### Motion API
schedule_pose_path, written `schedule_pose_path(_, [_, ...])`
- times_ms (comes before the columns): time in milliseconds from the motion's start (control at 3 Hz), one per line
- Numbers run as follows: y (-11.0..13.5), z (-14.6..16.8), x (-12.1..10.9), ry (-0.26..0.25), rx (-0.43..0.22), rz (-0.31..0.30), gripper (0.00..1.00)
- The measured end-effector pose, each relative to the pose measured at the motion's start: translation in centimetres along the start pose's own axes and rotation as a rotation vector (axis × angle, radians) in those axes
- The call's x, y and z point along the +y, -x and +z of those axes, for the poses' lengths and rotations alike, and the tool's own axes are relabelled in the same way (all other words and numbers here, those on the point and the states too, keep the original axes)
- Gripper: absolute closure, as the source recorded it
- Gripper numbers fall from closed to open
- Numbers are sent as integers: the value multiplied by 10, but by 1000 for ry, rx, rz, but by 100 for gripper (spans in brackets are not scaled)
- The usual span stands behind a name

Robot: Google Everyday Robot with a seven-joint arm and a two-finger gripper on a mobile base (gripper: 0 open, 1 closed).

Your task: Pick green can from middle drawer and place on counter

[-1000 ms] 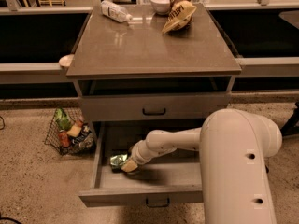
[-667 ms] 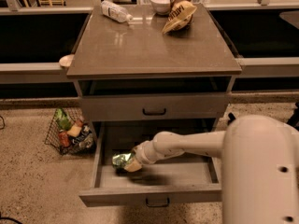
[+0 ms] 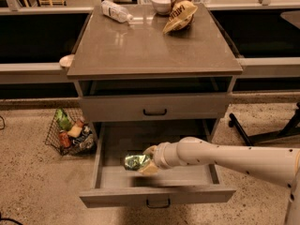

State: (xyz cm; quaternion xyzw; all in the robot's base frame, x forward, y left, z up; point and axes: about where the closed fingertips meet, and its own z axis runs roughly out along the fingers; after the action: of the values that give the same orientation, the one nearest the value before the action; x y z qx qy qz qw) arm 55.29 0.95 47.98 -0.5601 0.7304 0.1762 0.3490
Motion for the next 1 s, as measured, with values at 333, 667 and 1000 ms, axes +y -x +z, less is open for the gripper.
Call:
schedule_pose_path(333, [3, -2, -1, 0, -2, -7, 100])
schedule_pose_path(667, [36, -42, -16, -35, 2, -82, 100])
schedule_pose_path(1000, [83, -97, -34, -88, 48, -179, 100])
